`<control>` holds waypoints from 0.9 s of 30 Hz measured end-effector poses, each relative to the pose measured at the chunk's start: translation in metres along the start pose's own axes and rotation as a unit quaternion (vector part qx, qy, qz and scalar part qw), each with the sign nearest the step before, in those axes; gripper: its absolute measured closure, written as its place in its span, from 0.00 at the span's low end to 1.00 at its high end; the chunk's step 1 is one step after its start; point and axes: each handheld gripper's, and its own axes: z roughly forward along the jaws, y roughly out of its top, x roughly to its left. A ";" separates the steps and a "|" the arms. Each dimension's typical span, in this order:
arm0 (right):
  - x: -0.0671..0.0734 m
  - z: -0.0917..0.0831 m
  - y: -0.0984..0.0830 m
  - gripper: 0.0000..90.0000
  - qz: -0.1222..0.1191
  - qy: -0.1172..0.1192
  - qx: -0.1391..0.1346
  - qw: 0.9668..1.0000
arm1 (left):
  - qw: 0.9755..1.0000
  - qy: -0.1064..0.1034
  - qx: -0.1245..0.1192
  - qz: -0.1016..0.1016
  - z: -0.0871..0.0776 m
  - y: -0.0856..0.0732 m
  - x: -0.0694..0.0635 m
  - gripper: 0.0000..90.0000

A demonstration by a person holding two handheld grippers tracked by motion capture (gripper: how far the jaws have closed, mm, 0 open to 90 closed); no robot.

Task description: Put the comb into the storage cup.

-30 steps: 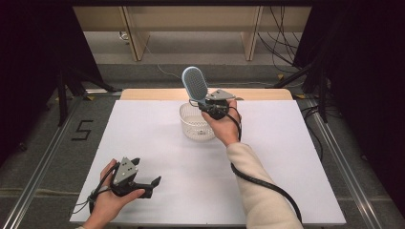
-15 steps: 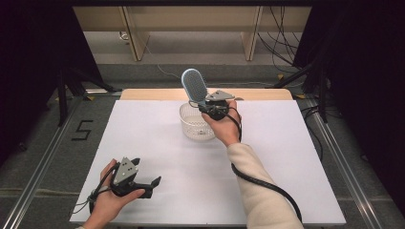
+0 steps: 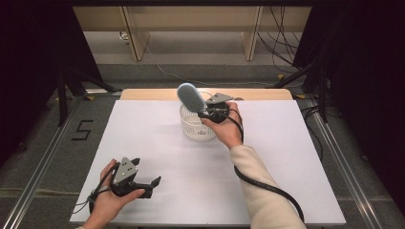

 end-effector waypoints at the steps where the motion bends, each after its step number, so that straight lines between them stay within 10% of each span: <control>1: -0.001 -0.002 0.000 0.48 -0.001 0.006 -0.001 1.000 | 1.000 0.000 0.000 -0.001 0.000 0.000 0.000 0.01; 27: -0.019 -0.049 -0.009 0.23 0.036 0.065 -0.030 0.997 | 1.000 0.000 -0.002 -0.003 0.000 0.001 -0.001 0.01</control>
